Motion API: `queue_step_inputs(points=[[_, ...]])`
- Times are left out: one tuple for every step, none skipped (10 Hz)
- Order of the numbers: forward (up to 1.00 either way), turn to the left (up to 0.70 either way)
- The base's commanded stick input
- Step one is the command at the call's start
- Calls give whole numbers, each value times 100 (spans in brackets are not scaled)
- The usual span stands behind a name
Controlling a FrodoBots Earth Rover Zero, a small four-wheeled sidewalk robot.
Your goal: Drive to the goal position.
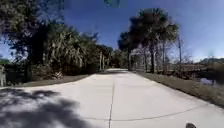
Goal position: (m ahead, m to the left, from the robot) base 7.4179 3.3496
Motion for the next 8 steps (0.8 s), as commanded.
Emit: queue_step_inputs(points=[[100, -2], [100, -2], [100, -2], [100, -2], [100, -2], [100, -2], [100, -2], [100, -2]])
